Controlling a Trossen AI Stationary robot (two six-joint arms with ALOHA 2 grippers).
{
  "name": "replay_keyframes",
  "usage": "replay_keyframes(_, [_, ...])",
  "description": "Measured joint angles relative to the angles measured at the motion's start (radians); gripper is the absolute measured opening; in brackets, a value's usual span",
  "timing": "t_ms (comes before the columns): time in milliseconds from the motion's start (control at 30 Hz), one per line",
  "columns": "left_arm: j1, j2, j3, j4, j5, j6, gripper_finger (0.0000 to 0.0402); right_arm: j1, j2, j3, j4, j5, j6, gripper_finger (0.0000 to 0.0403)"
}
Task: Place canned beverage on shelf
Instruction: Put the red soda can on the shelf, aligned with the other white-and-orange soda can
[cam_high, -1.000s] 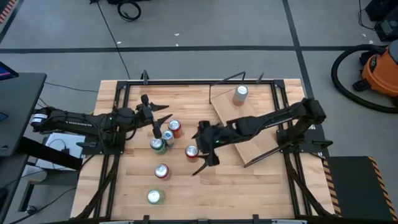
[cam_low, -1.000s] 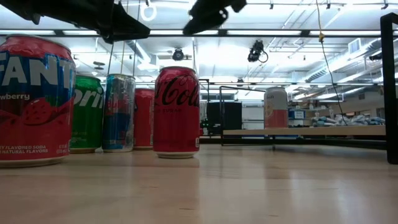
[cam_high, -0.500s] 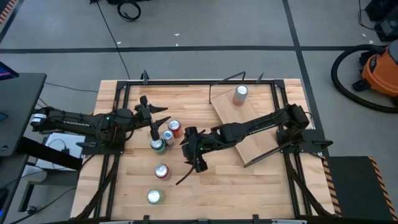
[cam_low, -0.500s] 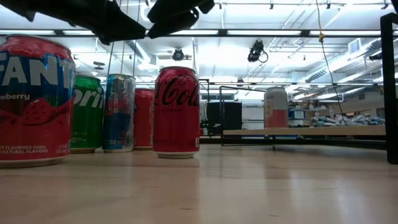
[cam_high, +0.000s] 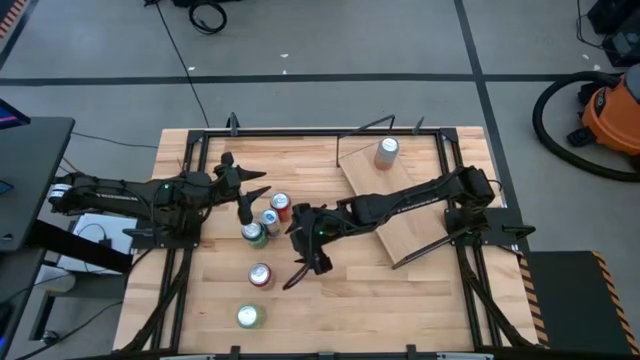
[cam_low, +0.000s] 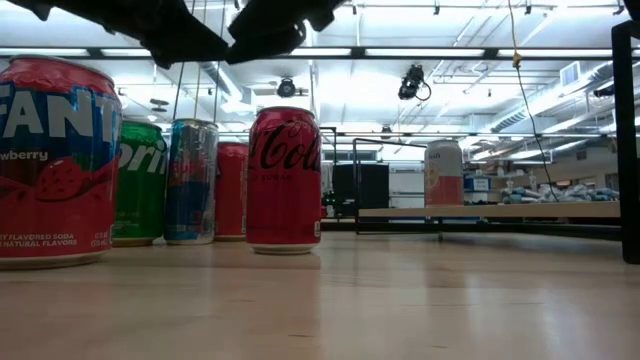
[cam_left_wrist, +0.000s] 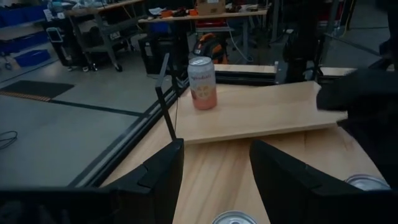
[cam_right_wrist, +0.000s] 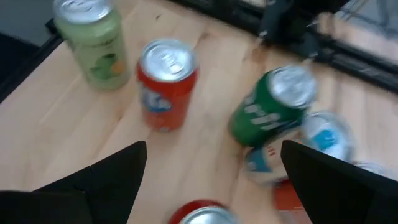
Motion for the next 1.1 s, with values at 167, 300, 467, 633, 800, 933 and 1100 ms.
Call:
replay_keyframes(167, [0.0,0.0,0.0,-0.003,0.0,-0.028,0.0194,0.0,0.0,-0.019,0.0,-0.018,0.0,0.0386])
replay_keyframes(300, [0.0,0.0,0.0,-0.015,0.0,-0.029,0.0195,-0.019,0.0,-0.058,-0.009,-0.006,-0.001,0.0398])
replay_keyframes(467, [0.0,0.0,0.0,-0.022,0.0,-0.042,0.0194,-0.038,0.0,-0.116,0.0,-0.013,-0.029,0.0394])
replay_keyframes(633, [0.0,0.0,0.0,-0.034,0.0,-0.06,0.0194,-0.042,0.0,-0.177,0.041,-0.02,-0.025,0.0394])
replay_keyframes(800, [0.0,0.0,0.0,-0.035,0.0,-0.061,0.0194,-0.043,0.0,-0.232,0.134,-0.061,-0.016,0.0394])
replay_keyframes(933, [0.0,0.0,0.0,-0.035,0.0,-0.06,0.0194,-0.054,-0.001,-0.267,0.175,-0.063,0.007,0.0389])
replay_keyframes(1100, [0.0,0.0,0.0,-0.035,0.0,-0.06,0.0194,-0.066,0.0,-0.275,0.178,-0.044,0.038,0.0362])
